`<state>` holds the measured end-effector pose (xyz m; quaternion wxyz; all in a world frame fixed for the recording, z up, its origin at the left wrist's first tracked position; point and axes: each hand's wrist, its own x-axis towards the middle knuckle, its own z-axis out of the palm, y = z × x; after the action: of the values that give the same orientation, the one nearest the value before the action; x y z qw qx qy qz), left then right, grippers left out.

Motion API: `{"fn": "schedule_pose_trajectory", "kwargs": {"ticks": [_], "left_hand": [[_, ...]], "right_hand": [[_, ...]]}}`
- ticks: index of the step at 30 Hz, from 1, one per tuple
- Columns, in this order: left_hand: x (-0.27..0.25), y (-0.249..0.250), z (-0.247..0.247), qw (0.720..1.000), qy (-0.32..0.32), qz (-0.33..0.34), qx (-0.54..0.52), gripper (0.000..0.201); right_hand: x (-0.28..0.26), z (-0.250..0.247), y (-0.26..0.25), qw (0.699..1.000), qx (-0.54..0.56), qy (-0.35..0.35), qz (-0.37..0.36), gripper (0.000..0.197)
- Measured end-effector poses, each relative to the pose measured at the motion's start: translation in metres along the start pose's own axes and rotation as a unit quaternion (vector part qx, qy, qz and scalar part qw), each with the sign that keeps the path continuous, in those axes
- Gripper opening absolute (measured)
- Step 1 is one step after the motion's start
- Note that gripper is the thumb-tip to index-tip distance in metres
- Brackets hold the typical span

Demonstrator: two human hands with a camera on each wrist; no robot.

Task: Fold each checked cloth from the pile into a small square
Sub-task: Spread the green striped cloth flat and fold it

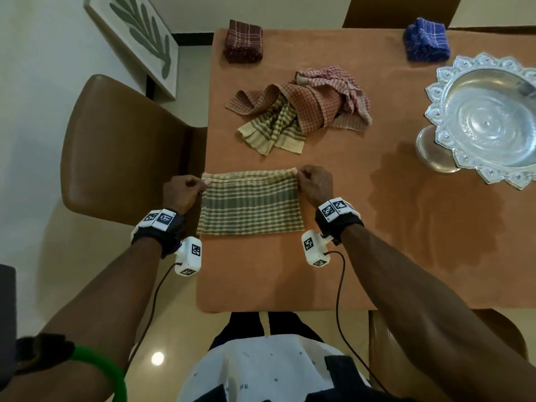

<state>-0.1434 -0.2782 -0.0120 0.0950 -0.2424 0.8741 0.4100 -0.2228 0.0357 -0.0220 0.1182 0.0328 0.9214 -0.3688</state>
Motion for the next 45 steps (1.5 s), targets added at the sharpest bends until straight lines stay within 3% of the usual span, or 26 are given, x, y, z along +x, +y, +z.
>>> {"fn": "schedule_pose_trajectory", "kwargs": {"ticks": [8, 13, 14, 16, 18, 19, 21, 23, 24, 27, 30, 34, 36, 38, 40, 45], "left_hand": [[0.008, -0.004, 0.004, 0.999, 0.02, 0.043, 0.021, 0.029], [0.011, 0.0, 0.007, 0.998, 0.043, -0.003, 0.05, 0.032], [0.006, 0.005, 0.008, 0.994, 0.074, -0.028, 0.073, 0.035], [-0.007, 0.018, 0.017, 0.973, 0.183, -0.042, 0.134, 0.037], [-0.023, 0.04, 0.036, 0.95, 0.261, 0.036, 0.166, 0.032], [-0.029, 0.047, 0.051, 0.947, 0.262, 0.09, 0.161, 0.029], [-0.035, 0.054, 0.081, 0.957, 0.199, 0.176, 0.113, 0.023], [-0.035, 0.04, 0.1, 0.968, 0.142, 0.198, 0.063, 0.025], [-0.034, 0.027, 0.106, 0.971, 0.128, 0.192, 0.058, 0.029], [-0.042, -0.007, 0.111, 0.956, 0.109, 0.199, 0.187, 0.045], [-0.047, -0.011, 0.109, 0.94, 0.095, 0.188, 0.269, 0.056], [-0.05, -0.004, 0.107, 0.939, 0.083, 0.156, 0.294, 0.059], [-0.05, -0.003, 0.111, 0.936, 0.079, 0.142, 0.312, 0.06], [-0.048, -0.004, 0.114, 0.93, 0.069, 0.13, 0.337, 0.064], [-0.047, -0.009, 0.114, 0.924, 0.055, 0.141, 0.351, 0.069], [-0.048, -0.018, 0.102, 0.931, 0.066, 0.187, 0.306, 0.06]], "right_hand": [[0.01, 0.011, 0.005, 0.999, -0.008, 0.029, 0.013, 0.025], [0.015, 0.015, 0.001, 0.998, -0.052, 0.043, 0.017, 0.026], [0.011, 0.016, -0.003, 0.995, -0.066, 0.071, 0.025, 0.026], [-0.002, 0.023, -0.012, 0.975, -0.106, 0.193, 0.016, 0.027], [-0.02, 0.043, -0.029, 0.957, -0.12, 0.258, -0.052, 0.025], [-0.031, 0.059, -0.038, 0.957, -0.117, 0.237, -0.117, 0.023], [-0.054, 0.092, -0.048, 0.962, -0.075, 0.11, -0.238, 0.033], [-0.071, 0.111, -0.047, 0.965, -0.052, -0.043, -0.252, 0.057], [-0.074, 0.114, -0.04, 0.963, -0.072, -0.079, -0.247, 0.063], [-0.07, 0.11, -0.009, 0.953, -0.165, -0.034, -0.253, 0.061], [-0.061, 0.09, 0.015, 0.967, -0.193, 0.029, -0.165, 0.065], [-0.056, 0.074, 0.018, 0.976, -0.193, 0.052, -0.083, 0.063], [-0.058, 0.084, -0.007, 0.973, -0.189, 0.052, -0.12, 0.06], [-0.068, 0.106, -0.038, 0.963, -0.173, -0.024, -0.207, 0.06], [-0.074, 0.118, -0.048, 0.961, -0.149, -0.079, -0.22, 0.059], [-0.057, 0.097, -0.007, 0.972, -0.181, 0.003, -0.15, 0.061]]}}
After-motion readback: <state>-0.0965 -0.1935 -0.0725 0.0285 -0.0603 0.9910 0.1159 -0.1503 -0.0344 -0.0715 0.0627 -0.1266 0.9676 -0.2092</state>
